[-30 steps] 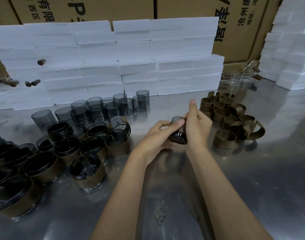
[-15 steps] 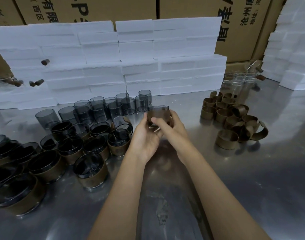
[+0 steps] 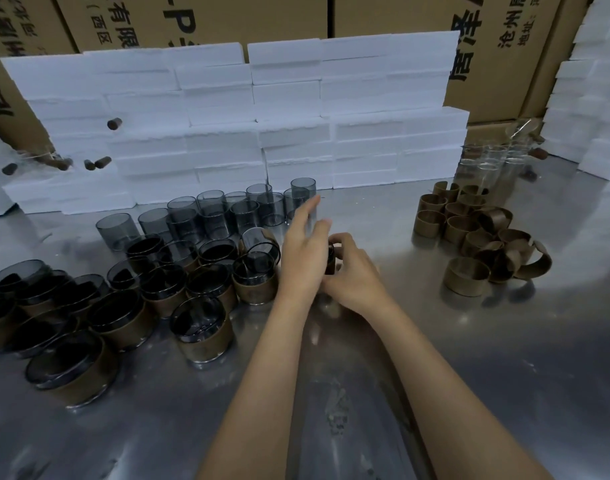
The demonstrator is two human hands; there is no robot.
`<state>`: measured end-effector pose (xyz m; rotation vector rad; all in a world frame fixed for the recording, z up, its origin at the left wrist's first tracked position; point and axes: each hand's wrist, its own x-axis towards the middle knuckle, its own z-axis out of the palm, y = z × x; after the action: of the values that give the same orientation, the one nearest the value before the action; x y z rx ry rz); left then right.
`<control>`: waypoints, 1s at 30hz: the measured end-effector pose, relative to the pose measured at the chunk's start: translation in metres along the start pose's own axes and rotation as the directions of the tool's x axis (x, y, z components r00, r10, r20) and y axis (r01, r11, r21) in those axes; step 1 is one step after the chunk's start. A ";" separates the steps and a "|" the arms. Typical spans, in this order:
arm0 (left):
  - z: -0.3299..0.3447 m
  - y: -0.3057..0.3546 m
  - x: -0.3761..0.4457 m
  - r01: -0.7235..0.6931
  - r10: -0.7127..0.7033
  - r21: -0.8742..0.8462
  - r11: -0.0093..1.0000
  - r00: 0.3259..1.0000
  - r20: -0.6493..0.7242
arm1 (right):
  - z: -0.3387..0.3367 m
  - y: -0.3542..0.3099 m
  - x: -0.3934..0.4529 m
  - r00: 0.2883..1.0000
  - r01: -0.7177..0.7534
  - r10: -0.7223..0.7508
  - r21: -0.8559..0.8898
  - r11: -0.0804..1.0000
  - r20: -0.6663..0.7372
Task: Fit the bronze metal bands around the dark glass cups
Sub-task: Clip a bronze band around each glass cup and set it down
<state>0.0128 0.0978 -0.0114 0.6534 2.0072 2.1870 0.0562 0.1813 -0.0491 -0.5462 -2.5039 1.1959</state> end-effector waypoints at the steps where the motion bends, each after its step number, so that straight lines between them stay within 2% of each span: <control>1: -0.002 0.004 -0.002 -0.042 0.042 0.031 0.999 0.999 0.004 | 0.001 -0.002 -0.001 0.999 0.002 -0.004 0.048 0.999 0.035; 3: -0.007 0.014 0.000 -0.094 0.097 0.062 0.994 0.995 -0.038 | 0.002 -0.008 -0.001 0.997 -0.029 0.017 0.174 0.984 0.069; 7: -0.034 0.042 0.037 -0.043 0.055 0.063 0.997 0.978 -0.200 | 0.000 -0.005 0.003 0.993 -0.068 0.103 0.455 0.888 -0.053; 9: -0.060 0.049 0.066 0.005 0.033 0.177 0.984 0.977 -0.211 | 0.000 0.002 0.006 0.987 -0.052 0.116 0.466 0.883 -0.108; 11: -0.097 0.044 0.096 0.090 0.026 0.366 0.926 0.953 -0.301 | 0.002 0.007 0.009 0.982 -0.038 0.115 0.444 0.895 -0.149; 13: -0.143 0.033 0.117 0.241 0.016 0.548 0.801 0.906 -0.422 | 0.006 0.007 0.013 0.981 -0.029 0.107 0.425 0.905 -0.160; 16: -0.215 0.009 0.137 0.470 -0.046 0.746 0.472 0.858 -0.511 | 0.009 0.006 0.020 0.981 -0.017 0.098 0.420 0.907 -0.170; 18: -0.248 -0.006 0.140 0.522 -0.120 0.807 0.276 0.852 -0.509 | 0.010 0.008 0.023 0.980 -0.013 0.097 0.430 0.903 -0.175; 19: -0.260 -0.012 0.140 0.528 -0.146 0.808 0.261 0.849 -0.507 | 0.011 0.009 0.024 0.980 -0.012 0.095 0.431 0.902 -0.173; 21: -0.273 -0.020 0.142 0.548 -0.170 0.768 0.330 0.835 -0.523 | 0.011 0.011 0.027 0.981 -0.021 0.101 0.422 0.906 -0.168; 24: -0.279 -0.020 0.140 0.532 -0.129 0.738 0.415 0.837 -0.531 | 0.011 0.011 0.030 0.980 -0.032 0.113 0.429 0.903 -0.165; 30: -0.273 -0.014 0.128 0.439 0.091 0.689 0.577 0.804 -0.587 | 0.009 0.012 0.029 0.981 0.002 0.093 0.484 0.875 -0.172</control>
<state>-0.2085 -0.1080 -0.0044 -0.2763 3.2310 1.2907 0.0290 0.1956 -0.0612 -0.5531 -1.9372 1.6299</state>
